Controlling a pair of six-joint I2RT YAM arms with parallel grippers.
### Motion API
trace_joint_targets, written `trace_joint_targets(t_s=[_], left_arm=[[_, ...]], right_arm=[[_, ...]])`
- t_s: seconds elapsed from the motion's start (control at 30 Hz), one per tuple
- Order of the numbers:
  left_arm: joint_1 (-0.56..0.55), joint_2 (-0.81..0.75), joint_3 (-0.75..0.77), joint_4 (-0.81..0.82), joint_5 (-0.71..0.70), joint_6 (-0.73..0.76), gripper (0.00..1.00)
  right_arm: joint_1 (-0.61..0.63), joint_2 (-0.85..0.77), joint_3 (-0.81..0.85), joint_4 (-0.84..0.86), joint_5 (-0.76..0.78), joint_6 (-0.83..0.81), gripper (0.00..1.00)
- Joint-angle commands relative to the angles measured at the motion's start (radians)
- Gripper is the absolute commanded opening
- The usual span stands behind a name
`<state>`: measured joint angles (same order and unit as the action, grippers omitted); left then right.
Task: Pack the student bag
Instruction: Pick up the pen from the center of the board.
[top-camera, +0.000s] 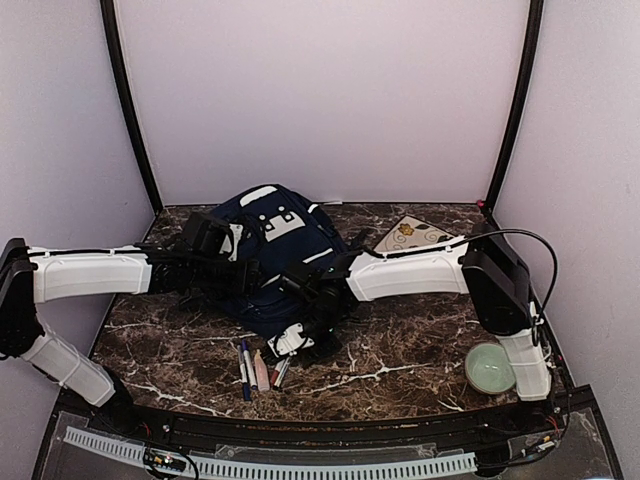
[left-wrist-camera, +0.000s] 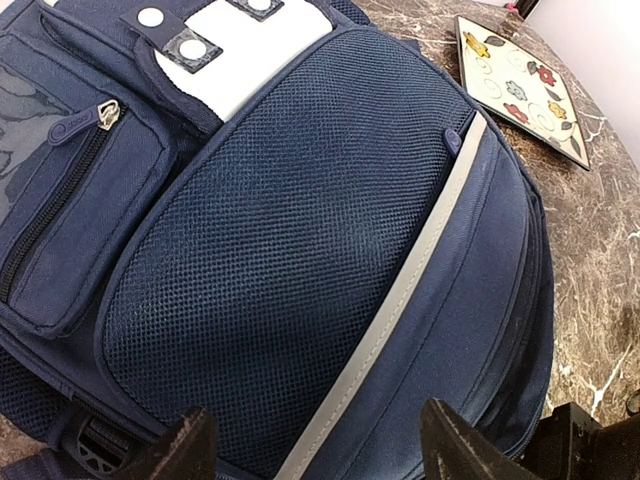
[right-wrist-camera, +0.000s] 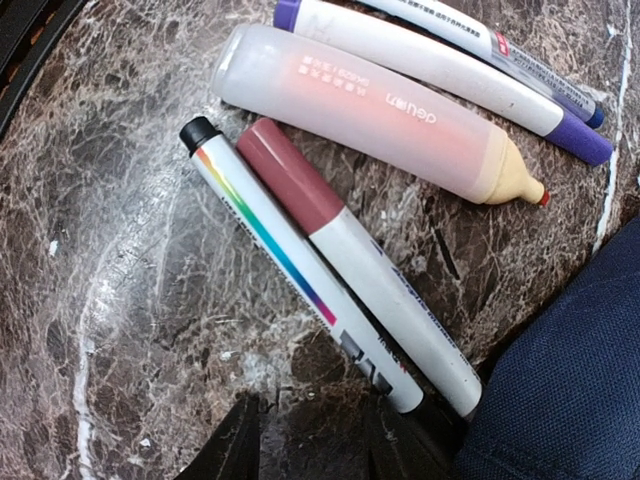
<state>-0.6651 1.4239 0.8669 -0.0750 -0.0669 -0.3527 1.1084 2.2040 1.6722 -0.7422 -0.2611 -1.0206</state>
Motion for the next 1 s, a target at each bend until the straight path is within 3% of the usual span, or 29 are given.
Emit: trace_joint_targets(t_s=[0.0, 0.97], left_arm=[[0.005, -0.003, -0.019, 0.014, 0.010, -0.011, 0.72], [0.004, -0.028, -0.046, 0.020, 0.018, -0.010, 0.72]], right_arm=[[0.030, -0.005, 0.015, -0.032, 0.000, -0.011, 0.36], [0.038, 0.078, 0.104, -0.077, 0.027, -0.011, 0.32]])
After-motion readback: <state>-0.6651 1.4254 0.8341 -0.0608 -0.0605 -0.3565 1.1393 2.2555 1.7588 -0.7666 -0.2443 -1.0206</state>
